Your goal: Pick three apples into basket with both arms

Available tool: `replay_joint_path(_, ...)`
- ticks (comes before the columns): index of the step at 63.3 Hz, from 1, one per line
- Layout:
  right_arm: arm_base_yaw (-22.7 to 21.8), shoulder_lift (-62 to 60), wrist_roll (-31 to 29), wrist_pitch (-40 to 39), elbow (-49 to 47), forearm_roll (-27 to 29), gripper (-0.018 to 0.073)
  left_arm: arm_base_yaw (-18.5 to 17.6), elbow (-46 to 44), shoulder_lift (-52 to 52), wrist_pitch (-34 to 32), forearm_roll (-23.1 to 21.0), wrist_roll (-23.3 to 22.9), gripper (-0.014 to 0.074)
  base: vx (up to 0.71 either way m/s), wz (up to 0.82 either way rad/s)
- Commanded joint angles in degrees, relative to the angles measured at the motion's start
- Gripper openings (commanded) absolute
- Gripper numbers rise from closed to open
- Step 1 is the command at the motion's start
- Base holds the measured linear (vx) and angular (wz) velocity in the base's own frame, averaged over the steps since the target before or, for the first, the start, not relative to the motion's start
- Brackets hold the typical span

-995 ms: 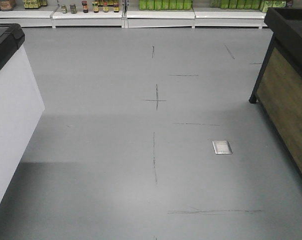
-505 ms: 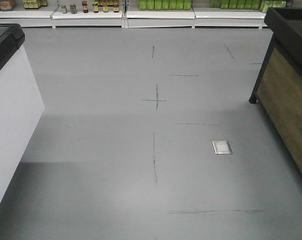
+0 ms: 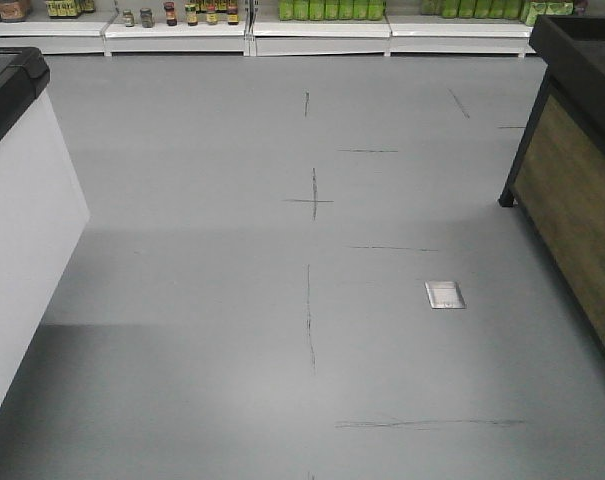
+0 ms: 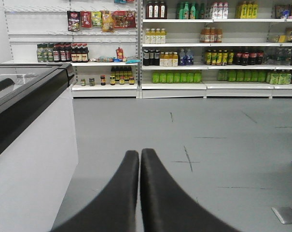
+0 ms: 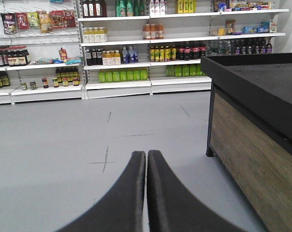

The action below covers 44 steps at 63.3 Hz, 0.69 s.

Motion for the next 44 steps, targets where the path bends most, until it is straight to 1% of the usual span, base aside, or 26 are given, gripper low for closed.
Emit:
replay_joint_path(1, -0.34, -0.7, -0.37, -4.12, 0.7, -0.68, -0.0005, 0.02, -1.49, -0.76, -4.45, -0.12, -0.62, -0.0006, 0.0, 0.0)
replay_joint_path(44, -0.34, -0.7, -0.37, -4.12, 0.7, -0.68, -0.0005, 0.02, -1.49, -0.76, -4.45, -0.12, -0.62, -0.0006, 0.0, 0.0)
